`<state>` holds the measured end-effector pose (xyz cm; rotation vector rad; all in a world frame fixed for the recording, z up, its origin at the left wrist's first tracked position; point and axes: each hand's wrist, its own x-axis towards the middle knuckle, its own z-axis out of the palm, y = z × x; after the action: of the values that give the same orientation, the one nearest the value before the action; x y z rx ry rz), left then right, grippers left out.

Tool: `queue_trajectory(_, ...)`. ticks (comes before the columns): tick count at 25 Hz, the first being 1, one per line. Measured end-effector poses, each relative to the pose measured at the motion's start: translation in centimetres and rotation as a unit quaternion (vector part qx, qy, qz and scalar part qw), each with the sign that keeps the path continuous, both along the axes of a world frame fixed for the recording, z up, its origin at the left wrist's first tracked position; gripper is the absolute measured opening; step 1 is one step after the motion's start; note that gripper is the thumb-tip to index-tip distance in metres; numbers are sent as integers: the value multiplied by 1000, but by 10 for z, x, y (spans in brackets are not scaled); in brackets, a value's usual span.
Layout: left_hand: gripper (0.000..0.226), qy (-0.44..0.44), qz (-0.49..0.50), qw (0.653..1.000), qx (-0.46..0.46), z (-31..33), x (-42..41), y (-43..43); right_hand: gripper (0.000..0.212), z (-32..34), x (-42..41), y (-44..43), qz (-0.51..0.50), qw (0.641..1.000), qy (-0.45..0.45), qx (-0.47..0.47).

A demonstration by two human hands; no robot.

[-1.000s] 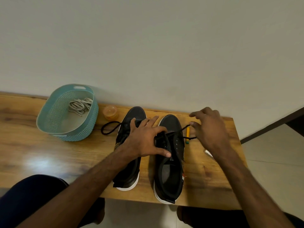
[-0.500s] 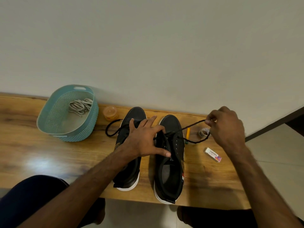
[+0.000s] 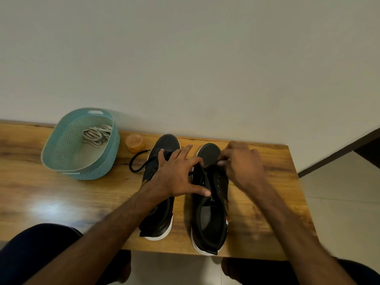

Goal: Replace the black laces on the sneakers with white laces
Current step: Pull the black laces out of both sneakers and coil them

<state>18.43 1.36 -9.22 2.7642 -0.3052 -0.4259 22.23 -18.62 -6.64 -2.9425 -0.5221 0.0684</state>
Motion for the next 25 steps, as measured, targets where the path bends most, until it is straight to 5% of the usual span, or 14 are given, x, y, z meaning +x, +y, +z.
queue_trajectory(4,84,4,-3,1000,-6,3,-1,-1,11,28,17,-64,-216,968,-84,99)
queue_trajectory(8,84,12,-4,1000,-3,5,0,1,14,30,17,-75,-298,934,-127,152)
queue_trajectory(11,80,51,15,997,-62,9,1,0,13,28,15,-72,-217,951,-36,217)
queue_trajectory(15,46,28,43,997,-53,13,3,2,26,3,7,-45,-151,978,144,18)
queue_trajectory(20,13,-58,29,997,30,23,9,5,42,-3,-2,-9,-51,982,132,123)
queue_trajectory(25,11,-139,117,983,31,46,16,33,36,-18,-7,4,19,983,173,60)
